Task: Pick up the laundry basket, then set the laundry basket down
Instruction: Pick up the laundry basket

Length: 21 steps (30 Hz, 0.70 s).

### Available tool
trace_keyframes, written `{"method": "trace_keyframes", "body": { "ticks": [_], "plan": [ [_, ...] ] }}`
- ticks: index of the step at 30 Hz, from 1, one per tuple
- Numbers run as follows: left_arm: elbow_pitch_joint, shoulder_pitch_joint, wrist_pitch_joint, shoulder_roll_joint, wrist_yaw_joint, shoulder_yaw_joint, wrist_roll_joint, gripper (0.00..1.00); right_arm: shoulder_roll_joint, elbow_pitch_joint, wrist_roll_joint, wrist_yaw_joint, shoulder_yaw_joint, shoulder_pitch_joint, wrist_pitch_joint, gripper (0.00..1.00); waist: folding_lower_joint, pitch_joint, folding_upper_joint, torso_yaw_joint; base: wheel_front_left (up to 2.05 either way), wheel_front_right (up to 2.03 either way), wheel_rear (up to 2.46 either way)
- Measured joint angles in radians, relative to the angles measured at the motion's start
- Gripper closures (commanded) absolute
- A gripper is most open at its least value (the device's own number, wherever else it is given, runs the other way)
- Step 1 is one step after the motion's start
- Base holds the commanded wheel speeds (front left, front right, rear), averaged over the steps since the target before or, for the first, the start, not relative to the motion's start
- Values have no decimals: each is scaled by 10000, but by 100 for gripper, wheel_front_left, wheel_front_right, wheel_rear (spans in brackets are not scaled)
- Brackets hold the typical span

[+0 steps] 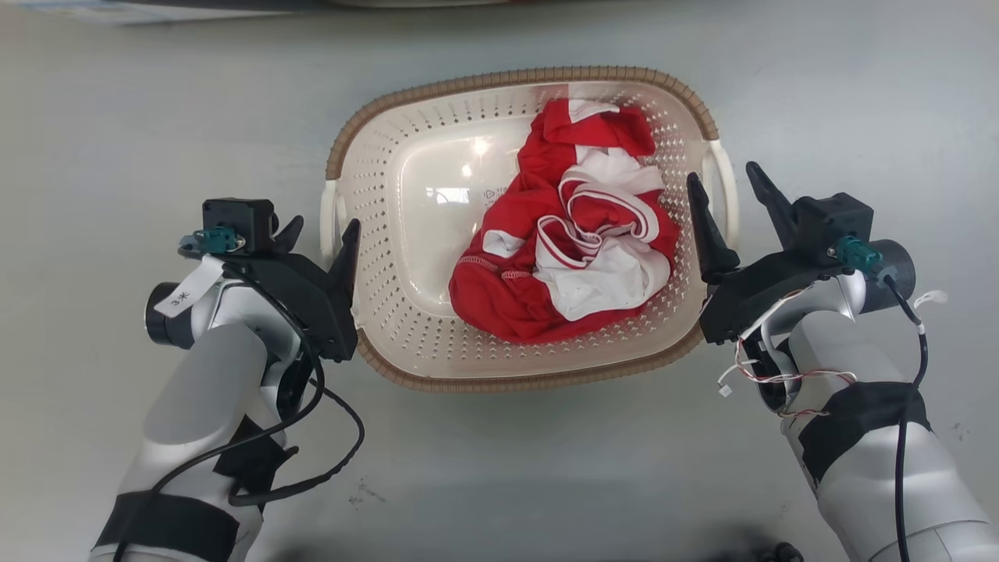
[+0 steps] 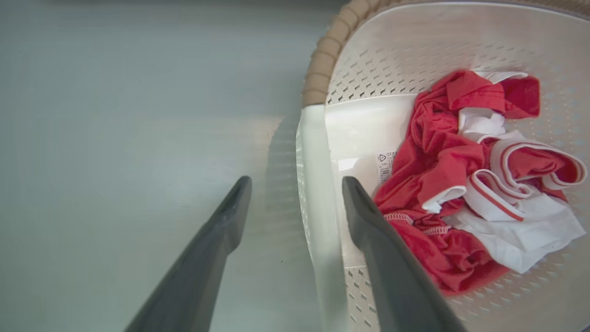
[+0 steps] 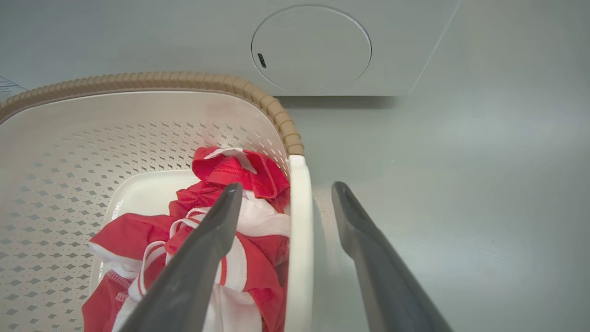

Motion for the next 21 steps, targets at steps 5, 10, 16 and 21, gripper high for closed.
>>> {"method": "trace_keyframes", "body": {
  "ticks": [5,10,16,21],
  "plan": [
    [382,-283,-82,-44,-12,-75,-23,0,19,337,0,46,125,-226,2,0,0,309,0,12,0,0,0],
    [711,-567,-169,-88,-17,-36,-119,65,38,571,2,90,224,-446,2,100,0,512,0,38,0,0,0],
    [1037,-819,-278,-309,-94,-2,-313,100,123,949,65,77,180,-556,-2,100,-2,569,-2,98,0,0,0],
    [1337,-963,-433,-357,-107,-4,-426,100,132,1206,121,86,173,-738,-4,100,-2,558,-2,141,0,0,0]
  ]
}}
